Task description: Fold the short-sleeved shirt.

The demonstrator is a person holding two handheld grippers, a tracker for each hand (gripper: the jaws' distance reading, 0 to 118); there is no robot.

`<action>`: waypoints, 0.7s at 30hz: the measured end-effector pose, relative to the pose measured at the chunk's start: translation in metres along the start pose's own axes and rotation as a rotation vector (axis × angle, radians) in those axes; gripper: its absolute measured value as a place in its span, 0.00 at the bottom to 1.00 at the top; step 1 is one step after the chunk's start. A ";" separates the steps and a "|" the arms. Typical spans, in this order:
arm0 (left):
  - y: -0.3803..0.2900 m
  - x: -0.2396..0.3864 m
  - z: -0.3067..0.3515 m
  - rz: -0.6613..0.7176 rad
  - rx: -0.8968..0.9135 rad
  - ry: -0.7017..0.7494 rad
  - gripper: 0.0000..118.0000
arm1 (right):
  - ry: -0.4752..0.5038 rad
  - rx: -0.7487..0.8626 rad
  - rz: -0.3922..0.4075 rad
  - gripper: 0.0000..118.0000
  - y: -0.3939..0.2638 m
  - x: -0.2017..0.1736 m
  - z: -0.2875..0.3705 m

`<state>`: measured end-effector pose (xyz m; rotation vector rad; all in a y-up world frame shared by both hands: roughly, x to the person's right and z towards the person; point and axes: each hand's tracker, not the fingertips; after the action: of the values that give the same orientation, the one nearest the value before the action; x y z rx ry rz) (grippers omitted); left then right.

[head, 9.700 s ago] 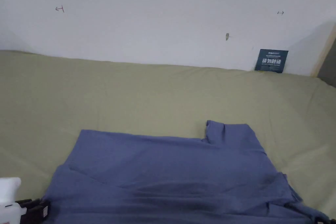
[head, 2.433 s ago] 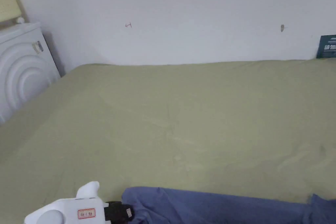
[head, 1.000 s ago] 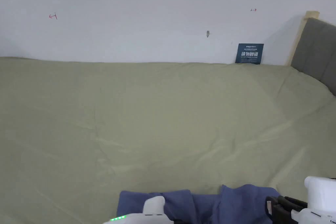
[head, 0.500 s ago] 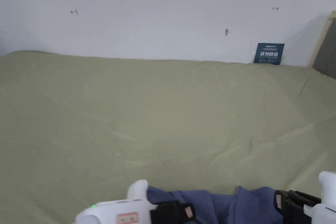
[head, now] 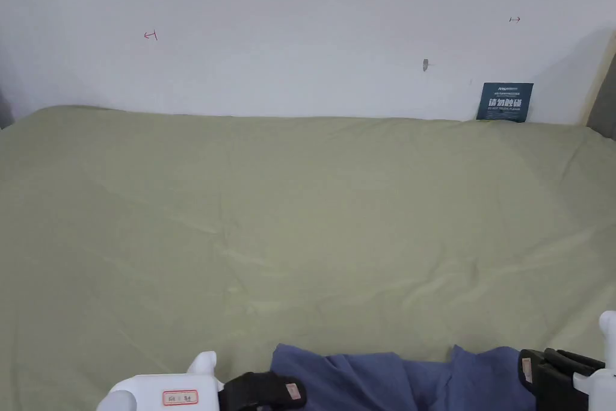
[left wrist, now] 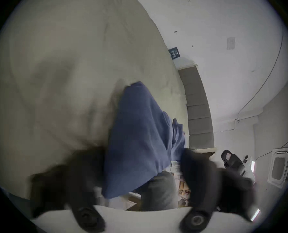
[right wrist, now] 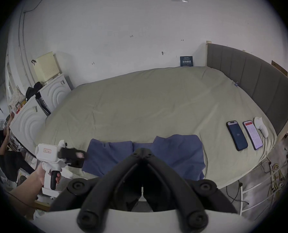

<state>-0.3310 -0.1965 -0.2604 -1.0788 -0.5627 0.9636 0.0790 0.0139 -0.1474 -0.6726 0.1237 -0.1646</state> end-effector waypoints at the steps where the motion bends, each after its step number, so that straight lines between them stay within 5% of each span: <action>1: -0.002 0.002 -0.008 -0.017 -0.006 0.062 0.09 | 0.004 0.001 -0.003 0.01 -0.001 0.001 0.000; 3: -0.009 0.002 -0.023 -0.091 0.013 0.193 0.09 | 0.011 -0.006 -0.015 0.01 -0.002 0.002 -0.001; 6: -0.015 -0.006 -0.015 0.063 0.072 0.037 0.09 | 0.009 -0.016 -0.015 0.01 -0.007 0.005 0.001; 12: -0.005 0.006 0.051 -0.038 0.150 0.109 0.08 | 0.004 -0.022 -0.013 0.01 -0.006 0.004 -0.006; 21: 0.011 0.076 0.197 -0.292 0.441 0.577 0.08 | 0.039 -0.046 0.020 0.01 0.002 -0.010 -0.028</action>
<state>-0.4526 -0.0358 -0.1967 -0.7932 -0.0207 0.4518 0.0649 0.0003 -0.1703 -0.7141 0.1715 -0.1559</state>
